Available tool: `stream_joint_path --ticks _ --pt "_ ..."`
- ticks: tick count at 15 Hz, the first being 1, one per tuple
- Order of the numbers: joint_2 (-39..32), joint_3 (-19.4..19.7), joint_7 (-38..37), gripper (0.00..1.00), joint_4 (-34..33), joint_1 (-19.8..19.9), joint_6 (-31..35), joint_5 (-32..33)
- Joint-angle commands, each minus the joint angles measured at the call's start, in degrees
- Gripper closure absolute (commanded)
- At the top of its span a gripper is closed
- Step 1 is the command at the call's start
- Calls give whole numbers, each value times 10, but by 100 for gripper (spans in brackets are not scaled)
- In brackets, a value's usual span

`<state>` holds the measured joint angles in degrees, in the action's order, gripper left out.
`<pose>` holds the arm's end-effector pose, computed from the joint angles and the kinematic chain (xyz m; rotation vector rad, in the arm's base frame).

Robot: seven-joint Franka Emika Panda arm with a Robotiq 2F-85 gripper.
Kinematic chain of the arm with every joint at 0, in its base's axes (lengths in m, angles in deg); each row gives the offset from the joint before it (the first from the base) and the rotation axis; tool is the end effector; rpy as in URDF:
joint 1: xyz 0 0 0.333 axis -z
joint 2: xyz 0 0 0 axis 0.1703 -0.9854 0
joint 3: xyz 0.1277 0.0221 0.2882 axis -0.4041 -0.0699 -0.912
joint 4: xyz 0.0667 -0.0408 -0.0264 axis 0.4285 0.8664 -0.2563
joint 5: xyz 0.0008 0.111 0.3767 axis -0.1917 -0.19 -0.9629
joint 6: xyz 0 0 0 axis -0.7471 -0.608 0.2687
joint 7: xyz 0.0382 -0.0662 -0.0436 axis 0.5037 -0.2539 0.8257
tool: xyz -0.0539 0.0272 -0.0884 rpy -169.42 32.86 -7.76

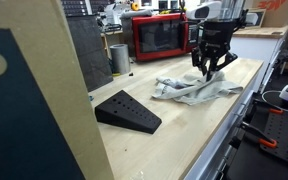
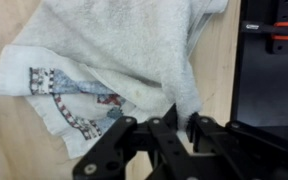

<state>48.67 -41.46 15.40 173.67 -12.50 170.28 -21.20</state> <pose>0.3338 0.1544 0.3397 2.2443 2.1071 0.0497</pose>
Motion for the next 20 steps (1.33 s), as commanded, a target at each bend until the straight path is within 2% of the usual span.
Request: stream_joint_path --ticks 1,3,10,18,19,20 --pt "26 -13 43 98 -1 5 -77 26" --pt "36 -19 26 98 -1 25 -90 56" --pt "57 6 43 98 -1 70 -130 103" --pt "60 3 38 98 -1 100 -260 179" --pt "58 2 32 94 -1 101 -265 188" --pt "58 3 33 67 0 102 -270 196"
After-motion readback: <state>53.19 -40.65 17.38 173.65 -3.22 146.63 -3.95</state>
